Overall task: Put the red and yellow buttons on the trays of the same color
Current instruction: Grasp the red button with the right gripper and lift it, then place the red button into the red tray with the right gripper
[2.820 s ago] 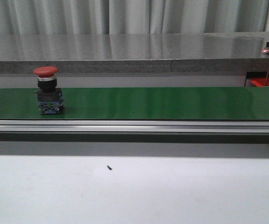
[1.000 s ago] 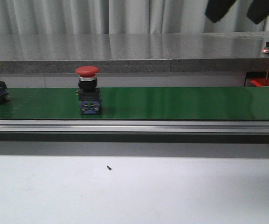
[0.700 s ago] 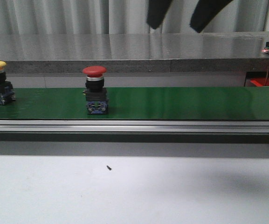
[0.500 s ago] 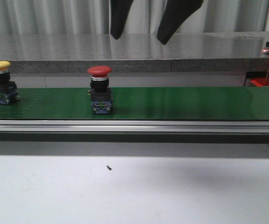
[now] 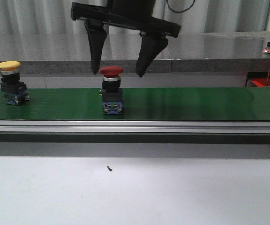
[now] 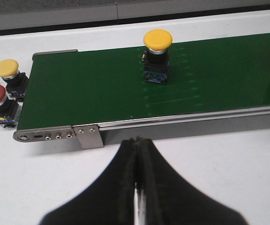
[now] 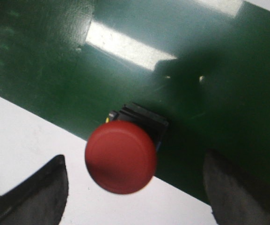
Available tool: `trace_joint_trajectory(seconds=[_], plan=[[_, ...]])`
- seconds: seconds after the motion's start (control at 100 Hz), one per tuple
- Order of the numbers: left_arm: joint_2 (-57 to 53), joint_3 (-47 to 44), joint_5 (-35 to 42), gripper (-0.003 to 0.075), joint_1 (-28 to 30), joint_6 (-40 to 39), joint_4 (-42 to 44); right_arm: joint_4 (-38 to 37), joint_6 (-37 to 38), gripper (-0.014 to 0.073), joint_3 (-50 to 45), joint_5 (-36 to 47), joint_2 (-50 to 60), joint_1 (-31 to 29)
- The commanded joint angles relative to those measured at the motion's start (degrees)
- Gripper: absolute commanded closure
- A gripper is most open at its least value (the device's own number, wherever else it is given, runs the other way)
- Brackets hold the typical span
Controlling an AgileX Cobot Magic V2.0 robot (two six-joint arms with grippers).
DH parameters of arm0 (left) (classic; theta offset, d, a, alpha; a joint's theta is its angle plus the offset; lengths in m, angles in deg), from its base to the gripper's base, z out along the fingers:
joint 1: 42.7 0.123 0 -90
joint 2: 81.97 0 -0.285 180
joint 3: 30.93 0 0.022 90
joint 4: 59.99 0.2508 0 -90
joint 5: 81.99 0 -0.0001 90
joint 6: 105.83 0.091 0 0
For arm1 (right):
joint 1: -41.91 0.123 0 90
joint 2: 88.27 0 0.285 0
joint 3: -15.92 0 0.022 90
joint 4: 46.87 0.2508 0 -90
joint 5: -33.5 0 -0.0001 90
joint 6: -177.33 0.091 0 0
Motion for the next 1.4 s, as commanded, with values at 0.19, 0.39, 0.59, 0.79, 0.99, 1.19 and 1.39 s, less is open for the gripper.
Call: trace_joint_trajectory(seconds=[0.19,0.39,0.59,0.79,0.99,1.19,1.39], plan=[[-0.14,1.49,3.91,0.0740,-0.44,-0.01,-1.17,-0.06,0.13,0.0005,2.18,2.68,0.29,-0.25],[-0.14,1.49,3.91,0.0740,-0.44,-0.01,-1.17,-0.24,0.13,0.0005,2.18,1.14,0.24,-0.25],[-0.14,1.49,3.91,0.0740,-0.44,-0.01,-1.17,-1.19,0.13,0.0104,2.18,0.18,0.24,-0.25],[-0.14,1.49,3.91,0.0740,-0.44,-0.01,-1.17,-1.19,0.13,0.0379,2.18,-0.15,0.30,-0.25],[-0.14,1.49,3.91,0.0740,-0.44,-0.01,-1.17,-3.68,0.13,0.0401,2.18,1.37,3.51,-0.25],[-0.14,1.49,3.91,0.0740,-0.44,-0.01,-1.17,-9.28,-3.27,0.0401,2.12,-2.34,9.55,-2.56],[-0.14,1.49,3.91,0.0740,-0.44,-0.01,-1.17,-11.67,-4.00,0.0401,2.12,-3.82,15.56,-8.67]])
